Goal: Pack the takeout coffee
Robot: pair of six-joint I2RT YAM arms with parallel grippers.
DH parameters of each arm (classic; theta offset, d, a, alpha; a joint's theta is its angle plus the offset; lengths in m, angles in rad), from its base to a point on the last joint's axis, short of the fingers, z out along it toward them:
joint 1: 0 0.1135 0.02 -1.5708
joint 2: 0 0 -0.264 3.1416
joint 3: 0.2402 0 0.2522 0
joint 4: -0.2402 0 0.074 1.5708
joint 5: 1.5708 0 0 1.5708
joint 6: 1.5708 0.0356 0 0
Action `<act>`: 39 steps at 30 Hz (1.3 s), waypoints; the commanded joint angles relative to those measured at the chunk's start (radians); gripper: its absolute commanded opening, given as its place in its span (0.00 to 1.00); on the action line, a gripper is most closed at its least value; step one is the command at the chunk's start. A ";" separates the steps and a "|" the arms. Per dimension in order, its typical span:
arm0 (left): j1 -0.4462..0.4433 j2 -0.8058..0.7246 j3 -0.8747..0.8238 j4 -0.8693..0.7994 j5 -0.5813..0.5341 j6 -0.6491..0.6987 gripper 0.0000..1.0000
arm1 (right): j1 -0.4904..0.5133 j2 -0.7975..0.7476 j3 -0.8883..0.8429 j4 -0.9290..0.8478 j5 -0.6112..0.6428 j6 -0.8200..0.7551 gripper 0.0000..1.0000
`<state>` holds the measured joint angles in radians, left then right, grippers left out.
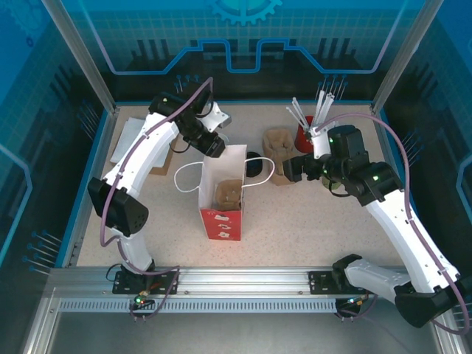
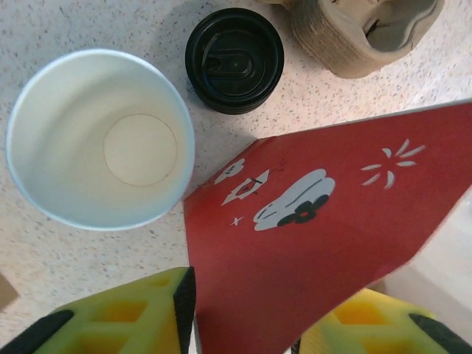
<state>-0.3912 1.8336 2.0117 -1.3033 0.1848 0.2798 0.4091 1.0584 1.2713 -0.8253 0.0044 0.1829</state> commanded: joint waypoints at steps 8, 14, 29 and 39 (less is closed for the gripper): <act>-0.028 -0.068 0.090 -0.112 -0.039 -0.162 0.06 | -0.021 -0.002 -0.024 0.000 -0.001 -0.007 1.00; -0.040 -0.180 0.034 -0.096 -0.086 -0.482 0.00 | -0.023 0.011 -0.023 0.005 0.003 -0.011 1.00; -0.063 -0.265 -0.147 -0.017 -0.211 -0.844 0.02 | -0.102 0.056 -0.014 -0.087 0.109 0.016 1.00; -0.061 -0.302 -0.200 0.055 -0.194 -0.769 0.58 | -0.197 0.063 -0.016 -0.160 0.136 -0.038 1.00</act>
<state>-0.4484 1.5906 1.8008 -1.2690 -0.0044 -0.5316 0.2581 1.1172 1.2430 -0.9226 0.1089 0.1688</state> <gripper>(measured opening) 0.553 0.999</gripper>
